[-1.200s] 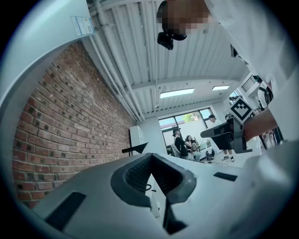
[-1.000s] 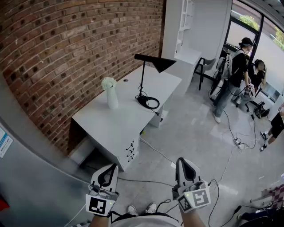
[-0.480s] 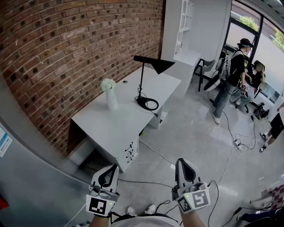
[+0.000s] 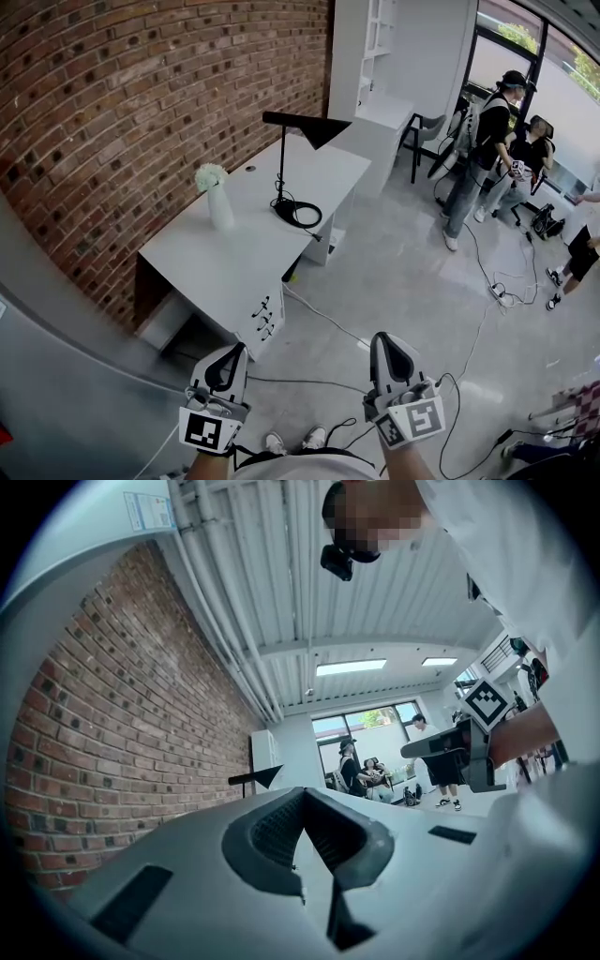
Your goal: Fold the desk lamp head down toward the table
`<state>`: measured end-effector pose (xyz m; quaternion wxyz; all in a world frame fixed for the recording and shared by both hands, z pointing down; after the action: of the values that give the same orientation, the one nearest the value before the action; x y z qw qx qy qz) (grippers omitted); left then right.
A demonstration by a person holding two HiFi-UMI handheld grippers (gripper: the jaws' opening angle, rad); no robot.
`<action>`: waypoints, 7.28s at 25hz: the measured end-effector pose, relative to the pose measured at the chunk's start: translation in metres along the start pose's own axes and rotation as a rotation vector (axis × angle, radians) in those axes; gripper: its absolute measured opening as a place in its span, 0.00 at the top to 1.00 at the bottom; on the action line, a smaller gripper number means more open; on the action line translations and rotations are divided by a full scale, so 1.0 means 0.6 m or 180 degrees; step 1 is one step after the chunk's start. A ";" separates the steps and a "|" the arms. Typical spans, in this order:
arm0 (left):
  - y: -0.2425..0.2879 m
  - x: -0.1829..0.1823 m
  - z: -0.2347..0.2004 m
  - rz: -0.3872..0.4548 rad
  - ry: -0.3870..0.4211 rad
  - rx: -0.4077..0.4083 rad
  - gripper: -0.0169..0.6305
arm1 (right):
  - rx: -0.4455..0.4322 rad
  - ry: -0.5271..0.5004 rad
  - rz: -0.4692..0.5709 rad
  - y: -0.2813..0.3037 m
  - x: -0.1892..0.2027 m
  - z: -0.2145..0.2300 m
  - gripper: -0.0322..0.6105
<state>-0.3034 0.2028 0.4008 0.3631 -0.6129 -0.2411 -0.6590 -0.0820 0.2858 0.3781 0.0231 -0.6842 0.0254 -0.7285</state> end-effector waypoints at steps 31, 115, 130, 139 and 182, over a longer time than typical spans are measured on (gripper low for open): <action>0.262 0.071 -0.031 0.0019 -0.0129 0.0125 0.96 | -0.0014 -0.0096 -0.0103 0.171 0.020 0.151 0.92; 0.831 0.150 -0.215 0.0109 -0.0252 -0.0429 0.96 | -0.1118 -0.2534 0.0094 0.833 -0.069 0.376 0.92; 0.830 0.150 -0.213 0.0106 -0.0254 -0.0439 0.96 | -0.1187 -0.3205 0.0145 0.854 -0.075 0.372 0.77; 0.823 0.156 -0.209 0.0075 -0.0283 -0.0493 0.96 | -0.1289 -0.3543 0.0083 0.872 -0.061 0.369 0.64; 0.804 0.196 -0.224 -0.0118 -0.0322 -0.0628 0.96 | -0.1765 -0.3719 -0.0230 0.863 0.061 0.365 0.83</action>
<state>-0.0132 -0.2204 0.4369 0.2761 -0.6737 -0.2044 -0.6543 0.1336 -0.2344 0.3928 -0.1690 -0.9489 0.1728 -0.2029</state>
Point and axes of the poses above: the fingertips, and each gripper's own axes: y forward along the fingers, z to its right, x out of its underside, the point moved 1 cm from there along -y, backward along the fingers, and after that the axes turned 1 degree about -z, right-handed, at the moved point
